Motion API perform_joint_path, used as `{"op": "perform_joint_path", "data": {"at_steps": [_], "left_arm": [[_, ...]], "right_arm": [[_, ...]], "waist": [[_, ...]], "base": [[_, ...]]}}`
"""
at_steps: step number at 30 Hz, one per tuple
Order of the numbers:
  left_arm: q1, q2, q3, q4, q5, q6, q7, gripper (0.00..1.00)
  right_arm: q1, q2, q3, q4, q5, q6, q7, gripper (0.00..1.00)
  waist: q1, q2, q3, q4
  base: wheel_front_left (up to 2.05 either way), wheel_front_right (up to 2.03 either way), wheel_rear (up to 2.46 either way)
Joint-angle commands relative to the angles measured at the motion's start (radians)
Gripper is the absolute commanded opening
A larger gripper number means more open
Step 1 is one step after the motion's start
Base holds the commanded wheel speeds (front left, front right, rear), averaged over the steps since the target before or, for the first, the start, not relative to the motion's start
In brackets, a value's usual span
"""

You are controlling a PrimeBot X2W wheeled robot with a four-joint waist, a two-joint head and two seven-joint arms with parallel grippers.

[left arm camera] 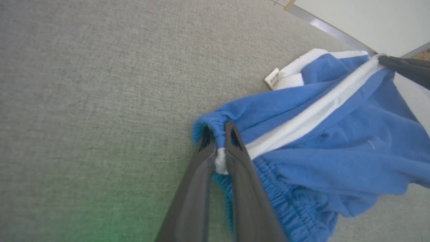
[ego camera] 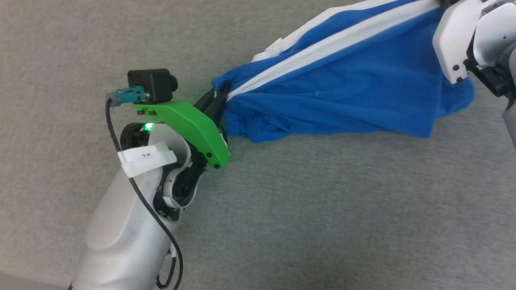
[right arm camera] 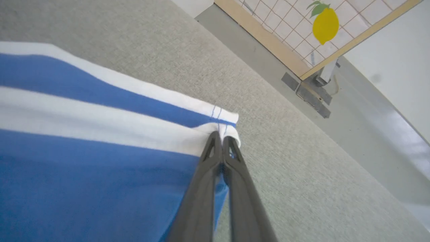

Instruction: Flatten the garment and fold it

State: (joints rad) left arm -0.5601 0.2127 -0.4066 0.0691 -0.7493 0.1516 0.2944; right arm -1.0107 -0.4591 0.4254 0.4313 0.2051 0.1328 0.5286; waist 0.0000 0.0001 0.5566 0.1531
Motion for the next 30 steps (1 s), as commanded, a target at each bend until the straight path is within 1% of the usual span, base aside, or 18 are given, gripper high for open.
{"op": "perform_joint_path", "data": {"at_steps": [1, 2, 3, 4, 5, 6, 7, 8, 12, 16, 18, 21, 24, 27, 30], "left_arm": [[-0.014, -0.004, -0.005, 0.009, 0.01, -0.006, -0.006, 0.0], [-0.013, -0.007, -0.007, 0.009, 0.009, -0.008, -0.009, 0.0], [-0.013, -0.01, -0.009, 0.009, 0.007, -0.011, -0.01, 0.09], [-0.011, -0.014, -0.012, 0.006, 0.003, -0.014, -0.012, 0.49], [-0.008, -0.017, -0.013, 0.003, 0.0, -0.019, -0.015, 1.0], [-0.006, -0.018, -0.016, 0.001, -0.001, -0.022, -0.016, 1.0], [-0.002, -0.015, -0.021, -0.003, -0.001, -0.027, -0.014, 1.0], [0.002, -0.013, -0.023, -0.008, 0.0, -0.03, -0.017, 1.0], [0.031, -0.003, -0.018, -0.038, 0.003, -0.041, -0.052, 1.0], [0.079, 0.019, -0.004, -0.066, 0.026, -0.047, -0.12, 1.0], [0.109, 0.024, 0.015, -0.071, 0.037, -0.043, -0.177, 1.0], [0.158, 0.025, 0.043, -0.059, 0.064, -0.037, -0.29, 1.0], [0.197, 0.036, 0.057, -0.021, 0.106, -0.04, -0.398, 1.0], [0.22, 0.038, 0.074, 0.023, 0.15, -0.048, -0.512, 1.0], [0.231, 0.025, 0.102, 0.054, 0.199, -0.064, -0.552, 1.0]], "right_arm": [[-0.029, -0.005, 0.019, 0.031, 0.019, -0.002, 0.011, 0.0], [-0.04, -0.007, 0.029, 0.049, 0.03, -0.002, 0.016, 0.0], [-0.05, -0.009, 0.038, 0.065, 0.042, -0.002, 0.021, 0.0], [-0.061, -0.011, 0.045, 0.085, 0.058, -0.002, 0.029, 0.0], [-0.069, -0.009, 0.048, 0.109, 0.08, -0.002, 0.048, 0.0], [-0.072, -0.007, 0.057, 0.122, 0.095, -0.002, 0.065, 0.17], [-0.077, -0.007, 0.07, 0.13, 0.11, -0.002, 0.078, 0.54], [-0.08, -0.008, 0.073, 0.135, 0.123, -0.002, 0.081, 1.0], [-0.069, -0.013, 0.07, 0.141, 0.161, -0.002, 0.06, 1.0], [-0.016, -0.031, 0.053, 0.131, 0.184, -0.002, -0.021, 1.0], [0.025, -0.033, 0.031, 0.128, 0.206, -0.002, -0.066, 1.0], [0.099, -0.031, -0.01, 0.113, 0.238, -0.002, -0.139, 1.0], [0.175, -0.006, -0.074, 0.097, 0.262, -0.002, -0.208, 1.0], [0.245, 0.032, -0.143, 0.079, 0.265, -0.002, -0.263, 1.0], [0.294, 0.077, -0.216, 0.074, 0.25, -0.002, -0.298, 1.0]], "waist": [[0.0, -0.0001, 0.037, 0.039], [0.0, -0.0001, 0.038, 0.041], [0.0, -0.0001, 0.04, 0.043], [0.0, -0.0001, 0.04, 0.045], [0.0, -0.0001, 0.04, 0.047], [0.0, -0.0001, 0.037, 0.047], [0.0, -0.0001, 0.033, 0.045], [0.0, -0.0001, 0.03, 0.044], [0.0, -0.0001, -0.001, 0.032], [0.0, -0.0001, -0.049, 0.018], [0.0, -0.0001, -0.08, 0.012], [0.0, -0.0001, -0.124, 0.003], [0.0, -0.0001, -0.159, -0.006], [0.0, -0.0001, -0.185, -0.011], [0.0, -0.0001, -0.2, -0.012]], "base": [[0.0, 0.0, 0.0], [0.0, 0.0, 0.0], [0.0, 0.0, 0.0], [0.0, 0.0, 0.0], [0.0, 0.0, 0.0], [0.0, 0.0, 0.0], [0.0, 0.0, 0.0], [0.0, 0.0, 0.0], [0.0, 0.0, 0.0], [0.0, 0.0, 0.0], [0.0, 0.0, 0.0], [0.0, 0.0, 0.0], [0.0, 0.0, 0.0], [0.0, 0.0, 0.0], [0.0, 0.0, 0.0]]}}
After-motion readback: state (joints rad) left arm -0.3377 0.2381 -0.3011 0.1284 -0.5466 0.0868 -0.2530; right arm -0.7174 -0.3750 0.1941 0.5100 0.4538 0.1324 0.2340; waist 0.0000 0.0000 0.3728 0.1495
